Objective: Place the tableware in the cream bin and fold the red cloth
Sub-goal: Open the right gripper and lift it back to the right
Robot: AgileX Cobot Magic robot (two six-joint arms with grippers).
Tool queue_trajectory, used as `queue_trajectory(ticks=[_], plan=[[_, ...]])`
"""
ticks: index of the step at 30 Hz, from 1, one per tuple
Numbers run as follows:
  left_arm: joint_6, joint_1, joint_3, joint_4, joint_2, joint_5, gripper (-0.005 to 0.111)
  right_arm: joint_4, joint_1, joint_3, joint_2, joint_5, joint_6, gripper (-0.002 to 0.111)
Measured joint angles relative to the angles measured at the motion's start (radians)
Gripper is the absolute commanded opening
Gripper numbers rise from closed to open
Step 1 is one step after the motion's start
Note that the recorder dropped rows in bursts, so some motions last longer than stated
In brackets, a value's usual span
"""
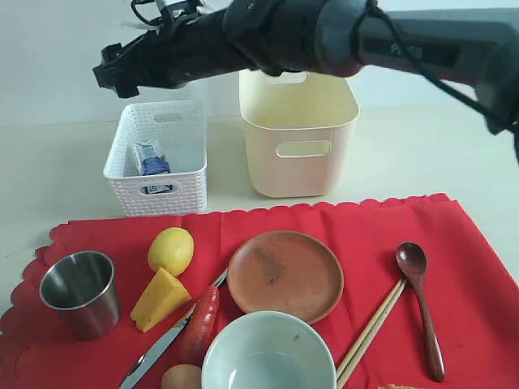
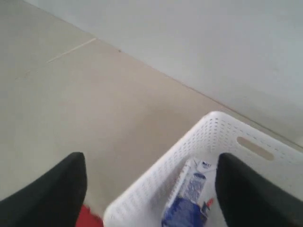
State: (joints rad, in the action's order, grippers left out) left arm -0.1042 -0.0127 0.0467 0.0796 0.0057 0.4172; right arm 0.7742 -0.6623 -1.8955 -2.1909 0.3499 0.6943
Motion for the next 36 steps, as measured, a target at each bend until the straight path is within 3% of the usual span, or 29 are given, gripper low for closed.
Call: queue_trajectory(ticks=[3,7,12,20,29,36], plan=[[0.0,0.0,0.0,0.0,0.0,0.0,0.0,-0.318,0.0,0.0,0.052,0.123,-0.269,0.043],[0.0,0.0,0.0,0.0,0.0,0.0,0.0,-0.624,0.0,0.0,0.117,0.322,-0.457,0.021],[0.0,0.0,0.0,0.0,0.0,0.0,0.0,-0.793,0.007,0.0,0.193,0.516,-0.533,0.0],[0.0,0.0,0.0,0.0,0.0,0.0,0.0,-0.826,0.142,0.109,0.366,0.646,-0.558,0.0],[0.0,0.0,0.0,0.0,0.0,0.0,0.0,-0.829,0.33,0.502,0.673,0.521,-0.56,0.0],[0.0,0.0,0.0,0.0,0.0,0.0,0.0,-0.829,0.422,0.672,0.749,0.489,-0.541,0.0]])
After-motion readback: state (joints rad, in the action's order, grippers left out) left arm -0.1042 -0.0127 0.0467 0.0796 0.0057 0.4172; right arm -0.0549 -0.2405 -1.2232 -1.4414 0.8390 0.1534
